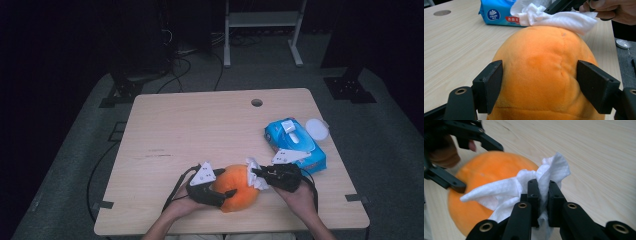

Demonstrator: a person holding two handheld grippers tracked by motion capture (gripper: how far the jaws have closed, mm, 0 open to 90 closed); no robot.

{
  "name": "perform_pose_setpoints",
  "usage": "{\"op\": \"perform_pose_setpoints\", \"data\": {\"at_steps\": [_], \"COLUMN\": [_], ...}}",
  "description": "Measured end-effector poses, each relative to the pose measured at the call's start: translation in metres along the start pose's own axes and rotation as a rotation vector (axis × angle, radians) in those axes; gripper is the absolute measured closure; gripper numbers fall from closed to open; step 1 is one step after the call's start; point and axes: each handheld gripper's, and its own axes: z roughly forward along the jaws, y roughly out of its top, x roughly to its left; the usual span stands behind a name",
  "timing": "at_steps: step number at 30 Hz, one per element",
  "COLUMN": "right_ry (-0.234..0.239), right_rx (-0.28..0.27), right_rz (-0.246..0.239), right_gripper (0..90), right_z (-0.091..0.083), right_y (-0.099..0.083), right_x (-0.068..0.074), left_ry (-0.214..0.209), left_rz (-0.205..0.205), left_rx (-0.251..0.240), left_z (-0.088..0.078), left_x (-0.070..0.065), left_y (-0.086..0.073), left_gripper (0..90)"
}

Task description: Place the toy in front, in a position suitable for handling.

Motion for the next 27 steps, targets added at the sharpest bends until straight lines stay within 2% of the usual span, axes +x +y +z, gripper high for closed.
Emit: {"op": "perform_pose_setpoints", "data": {"at_steps": [3,6,8,10,13,16,19,22,27], "right_ry": [0.007,0.008,0.033,0.030,0.034,0.016,0.031,0.021,0.054], "right_rx": [-0.002,-0.024,-0.048,-0.048,-0.035,-0.007,-0.012,-0.025,-0.059], "right_rz": [0.019,-0.005,-0.019,-0.041,-0.012,0.025,0.061,0.029,0.025], "right_gripper": [82.2,82.2,82.2,82.2,82.2,82.2,82.2,82.2,82.2], "right_z": [-0.001,-0.001,-0.001,0.000,0.002,0.003,0.003,0.004,0.008], "right_y": [-0.002,0.004,0.009,0.011,0.008,0.001,-0.002,0.004,0.014], "right_x": [-0.003,0.005,0.010,0.014,0.008,-0.002,-0.007,0.000,0.008], "left_ry": [0.001,0.002,0.002,0.002,0.001,0.000,-0.001,-0.002,0.001], "left_rz": [-0.004,-0.008,-0.009,-0.009,-0.010,-0.009,-0.014,-0.018,-0.005], "left_rx": [-0.002,0.000,0.001,0.002,-0.001,-0.001,-0.001,-0.001,0.002], "left_z": [0.000,-0.001,-0.001,-0.002,-0.002,-0.001,-0.001,-0.001,0.000], "left_x": [0.000,0.001,0.001,0.002,0.002,0.002,0.002,0.002,-0.003], "left_y": [0.000,-0.001,-0.001,-0.001,-0.002,-0.001,-0.001,-0.001,0.001], "left_gripper": [23.3,23.4,23.4,23.4,23.4,23.4,23.4,23.3,23.3]}}
